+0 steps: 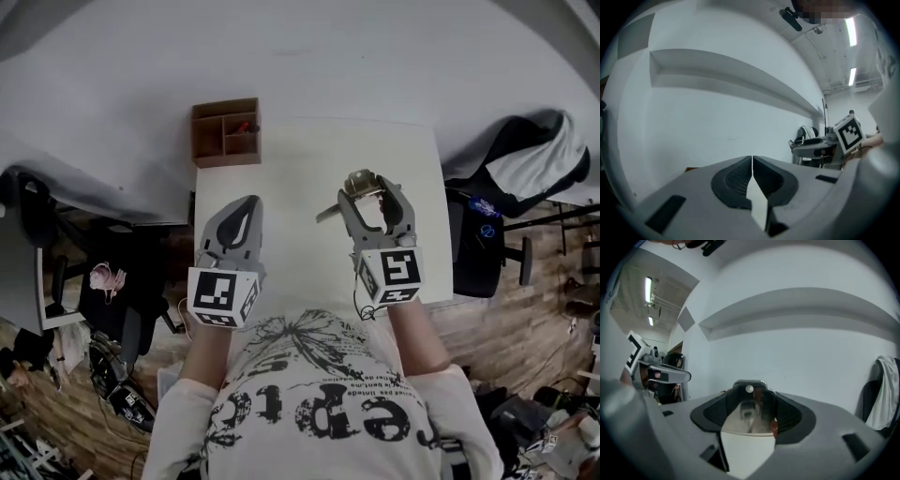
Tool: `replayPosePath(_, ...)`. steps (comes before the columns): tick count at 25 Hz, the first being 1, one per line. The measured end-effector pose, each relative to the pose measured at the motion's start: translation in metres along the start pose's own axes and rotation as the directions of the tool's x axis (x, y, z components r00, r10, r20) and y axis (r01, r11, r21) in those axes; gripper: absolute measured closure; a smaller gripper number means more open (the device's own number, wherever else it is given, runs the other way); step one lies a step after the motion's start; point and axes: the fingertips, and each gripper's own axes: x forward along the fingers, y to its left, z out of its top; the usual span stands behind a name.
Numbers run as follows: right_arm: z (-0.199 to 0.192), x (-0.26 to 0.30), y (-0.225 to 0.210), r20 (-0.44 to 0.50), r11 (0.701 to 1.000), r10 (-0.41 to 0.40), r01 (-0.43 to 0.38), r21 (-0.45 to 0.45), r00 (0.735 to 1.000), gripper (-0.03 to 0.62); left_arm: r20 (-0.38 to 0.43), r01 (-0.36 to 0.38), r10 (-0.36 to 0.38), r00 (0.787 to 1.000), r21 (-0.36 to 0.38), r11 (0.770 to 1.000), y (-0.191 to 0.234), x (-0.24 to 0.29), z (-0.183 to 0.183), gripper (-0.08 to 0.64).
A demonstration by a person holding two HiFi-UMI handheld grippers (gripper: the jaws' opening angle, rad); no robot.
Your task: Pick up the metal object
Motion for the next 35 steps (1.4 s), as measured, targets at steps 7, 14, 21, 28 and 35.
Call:
replayPosePath(7,0.037,-0.013,-0.004,0.123,1.000,-0.011,0.012,-0.003,0.992,0.311,0.061,-0.003,0.002,0.998,0.022,1.000,-0.002,0.003,0.028,0.549)
replayPosePath(14,0.040,-0.012,-0.004,0.129,1.000,-0.009,0.008,0.008,0.992,0.313,0.070,-0.008,0.006,0.998,0.033,0.999,-0.006,0.004,0.034,0.549)
replayPosePath(21,0.037,-0.010,0.001,0.120,1.000,0.009,-0.012,0.023,0.993,0.313,0.078,-0.017,0.014,0.997,0.038,0.999,-0.006,0.001,0.037,0.549)
replayPosePath(28,0.037,-0.010,0.005,0.118,1.000,0.009,-0.010,0.008,0.993,0.313,0.083,-0.025,0.022,0.996,0.032,0.999,-0.007,0.000,0.039,0.549)
replayPosePath(35,0.035,-0.009,0.012,0.104,1.000,0.004,-0.006,0.020,0.995,0.313,0.084,-0.023,0.021,0.996,0.028,0.999,-0.002,-0.004,0.038,0.549)
